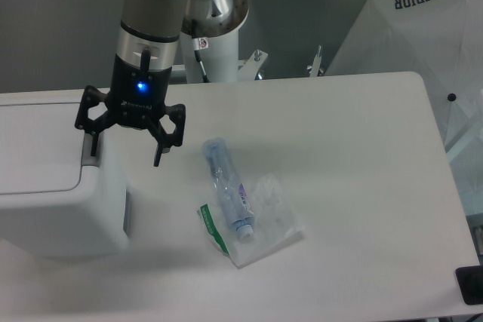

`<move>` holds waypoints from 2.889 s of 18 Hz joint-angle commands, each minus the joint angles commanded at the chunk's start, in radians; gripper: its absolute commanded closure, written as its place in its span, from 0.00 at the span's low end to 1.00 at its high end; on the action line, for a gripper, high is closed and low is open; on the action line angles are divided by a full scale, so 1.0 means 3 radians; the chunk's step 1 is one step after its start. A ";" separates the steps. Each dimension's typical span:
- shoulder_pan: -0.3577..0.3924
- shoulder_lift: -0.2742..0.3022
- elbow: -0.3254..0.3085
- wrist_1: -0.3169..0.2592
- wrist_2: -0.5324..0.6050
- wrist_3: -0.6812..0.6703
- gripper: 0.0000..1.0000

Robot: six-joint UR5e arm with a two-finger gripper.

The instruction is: Open the trash can

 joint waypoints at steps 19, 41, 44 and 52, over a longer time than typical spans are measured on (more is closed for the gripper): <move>0.0000 -0.0020 -0.0015 0.0005 0.0010 0.0015 0.00; 0.0041 0.0097 0.0112 0.0026 0.0000 0.0245 0.00; 0.0102 0.0102 0.0204 0.0031 0.0036 0.0235 0.00; 0.0460 0.0118 0.0322 0.0036 0.0633 0.0526 0.00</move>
